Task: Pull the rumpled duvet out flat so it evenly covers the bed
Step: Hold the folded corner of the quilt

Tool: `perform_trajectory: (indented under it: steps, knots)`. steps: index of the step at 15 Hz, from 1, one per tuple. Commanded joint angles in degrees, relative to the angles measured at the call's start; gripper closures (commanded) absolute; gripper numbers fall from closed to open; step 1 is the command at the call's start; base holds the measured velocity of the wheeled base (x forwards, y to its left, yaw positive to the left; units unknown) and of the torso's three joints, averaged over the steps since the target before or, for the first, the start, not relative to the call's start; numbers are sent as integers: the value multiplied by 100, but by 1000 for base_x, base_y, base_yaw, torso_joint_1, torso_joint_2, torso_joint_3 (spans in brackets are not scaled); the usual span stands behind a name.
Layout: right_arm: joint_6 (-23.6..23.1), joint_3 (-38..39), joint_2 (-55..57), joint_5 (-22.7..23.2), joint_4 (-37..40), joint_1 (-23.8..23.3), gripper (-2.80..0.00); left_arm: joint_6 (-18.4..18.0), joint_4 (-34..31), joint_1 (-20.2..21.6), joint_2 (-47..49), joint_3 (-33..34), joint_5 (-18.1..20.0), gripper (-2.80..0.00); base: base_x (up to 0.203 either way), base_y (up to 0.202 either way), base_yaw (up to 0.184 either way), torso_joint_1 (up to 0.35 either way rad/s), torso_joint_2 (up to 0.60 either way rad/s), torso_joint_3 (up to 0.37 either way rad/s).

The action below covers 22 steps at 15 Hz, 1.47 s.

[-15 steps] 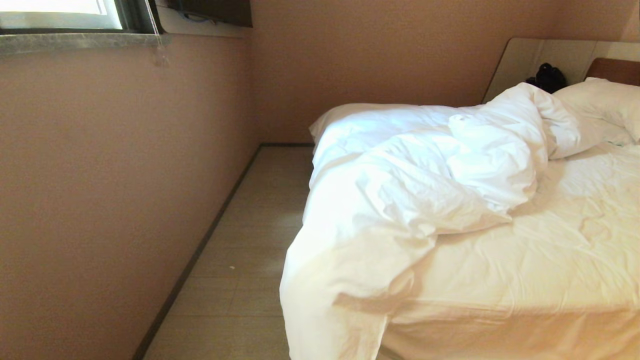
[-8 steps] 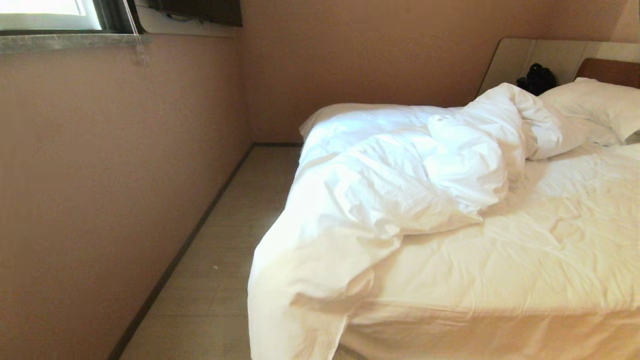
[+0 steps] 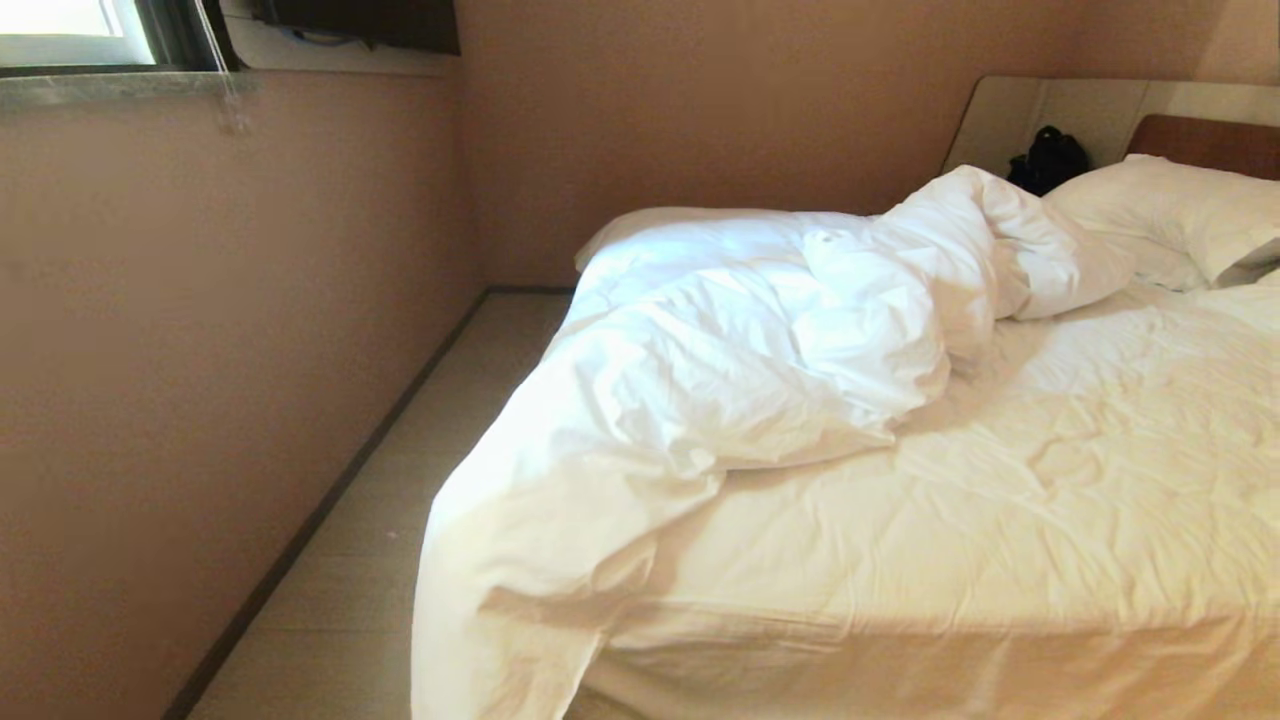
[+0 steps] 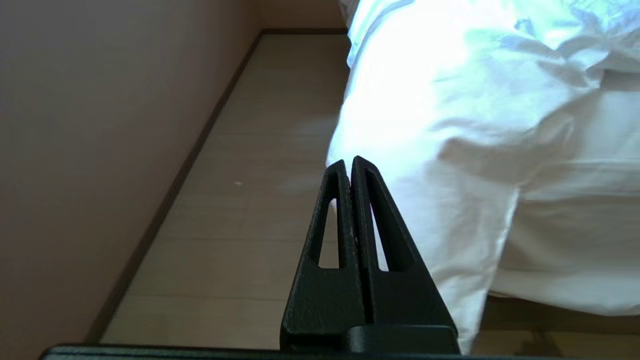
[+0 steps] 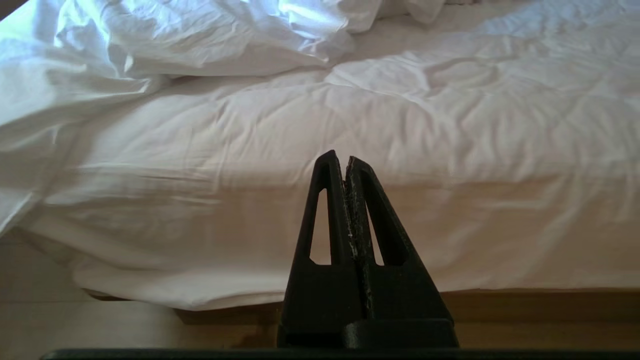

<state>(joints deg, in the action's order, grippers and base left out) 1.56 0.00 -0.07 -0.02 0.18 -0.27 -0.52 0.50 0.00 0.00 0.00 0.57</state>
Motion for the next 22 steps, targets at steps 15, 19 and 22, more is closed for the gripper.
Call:
perform_trajectory:
  steps: [15,19,22]
  knots:
    - [2,0,7,2,-1,0,0,0,2,0,9,0,-5,0,0,-192,-1,2,2,2]
    - [2,0,7,2,-1,0,0,0,2,0,9,0,-5,0,0,-197,2,1,6,1]
    - [2,0,7,2,-1,0,0,8,2,0,9,0,-5,0,0,-194,1,2,5,4]
